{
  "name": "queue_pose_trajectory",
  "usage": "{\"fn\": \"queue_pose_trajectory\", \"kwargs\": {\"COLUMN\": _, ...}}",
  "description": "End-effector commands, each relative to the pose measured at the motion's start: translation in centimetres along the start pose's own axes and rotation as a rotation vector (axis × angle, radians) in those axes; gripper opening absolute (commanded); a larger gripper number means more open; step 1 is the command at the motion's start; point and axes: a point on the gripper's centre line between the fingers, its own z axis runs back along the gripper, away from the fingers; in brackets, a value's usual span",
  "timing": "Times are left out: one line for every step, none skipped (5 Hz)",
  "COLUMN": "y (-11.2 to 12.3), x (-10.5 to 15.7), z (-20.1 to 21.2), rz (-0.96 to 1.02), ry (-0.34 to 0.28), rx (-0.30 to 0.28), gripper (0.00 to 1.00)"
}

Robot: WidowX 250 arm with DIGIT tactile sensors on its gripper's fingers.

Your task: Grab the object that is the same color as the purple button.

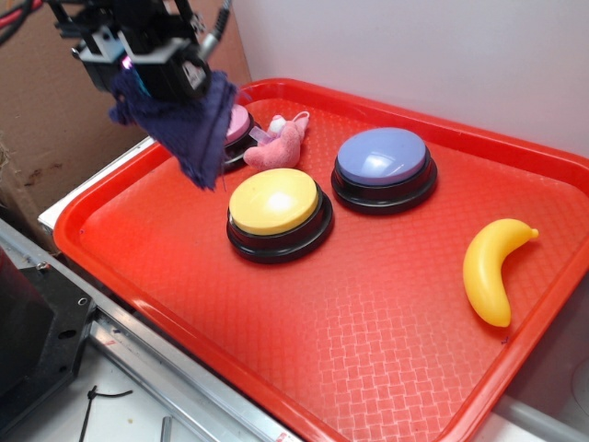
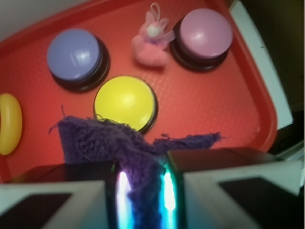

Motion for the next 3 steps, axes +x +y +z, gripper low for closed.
{"fn": "queue_pose_trajectory", "kwargs": {"y": 1.66, "x": 1.87, "z": 2.46, "rz": -0.167, "ry": 0.017, "rx": 0.036, "gripper": 0.0}}
{"fn": "queue_pose_trajectory", "kwargs": {"y": 1.35, "x": 2.34, "z": 2.4, "rz": -0.296, "ry": 0.057, "rx": 0.023, "gripper": 0.0}}
{"fn": "queue_pose_trajectory", "kwargs": {"y": 1.15, "x": 2.62, "z": 1.74, "rz": -0.33, "ry": 0.093, "rx": -0.001, "gripper": 0.0}}
